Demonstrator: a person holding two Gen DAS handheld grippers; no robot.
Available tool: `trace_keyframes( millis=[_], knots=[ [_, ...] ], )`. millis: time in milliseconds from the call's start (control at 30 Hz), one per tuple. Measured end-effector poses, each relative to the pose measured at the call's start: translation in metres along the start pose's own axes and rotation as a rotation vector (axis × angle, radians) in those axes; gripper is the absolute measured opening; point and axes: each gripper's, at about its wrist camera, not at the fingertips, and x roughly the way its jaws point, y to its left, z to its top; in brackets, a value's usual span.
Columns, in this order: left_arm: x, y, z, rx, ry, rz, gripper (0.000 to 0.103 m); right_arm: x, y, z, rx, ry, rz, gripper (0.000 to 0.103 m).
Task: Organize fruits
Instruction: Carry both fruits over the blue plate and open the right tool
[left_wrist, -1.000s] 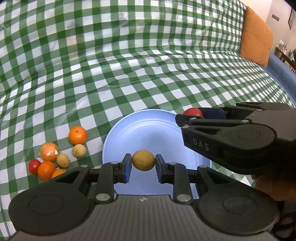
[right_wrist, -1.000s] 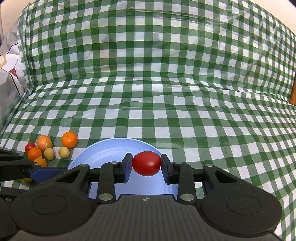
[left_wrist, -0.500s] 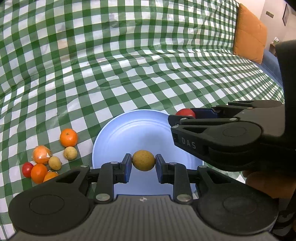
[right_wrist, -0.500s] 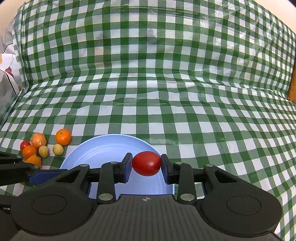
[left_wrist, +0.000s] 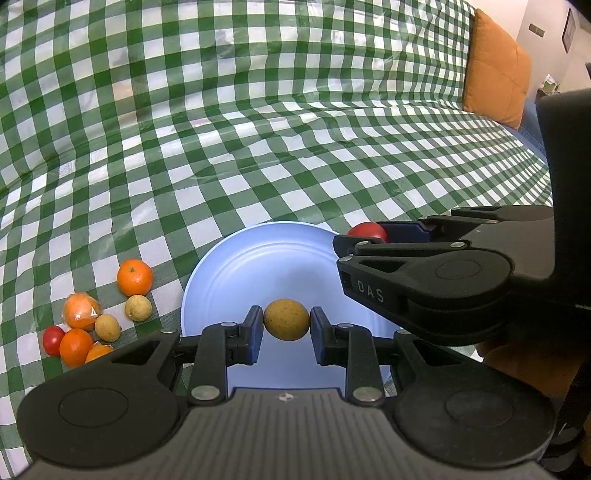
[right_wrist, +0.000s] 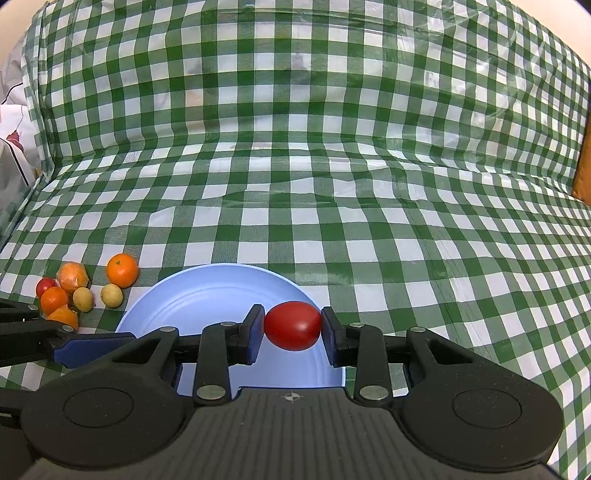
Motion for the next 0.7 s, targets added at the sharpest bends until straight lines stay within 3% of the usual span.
trace_keyframes(
  millis=[700],
  knots=[
    [-0.0011, -0.0039, 0.0019, 0.001, -0.008, -0.004, 0.030, -0.0010, -0.0032, -0.0003, -0.001, 0.005, -0.003, 0.034]
  ],
)
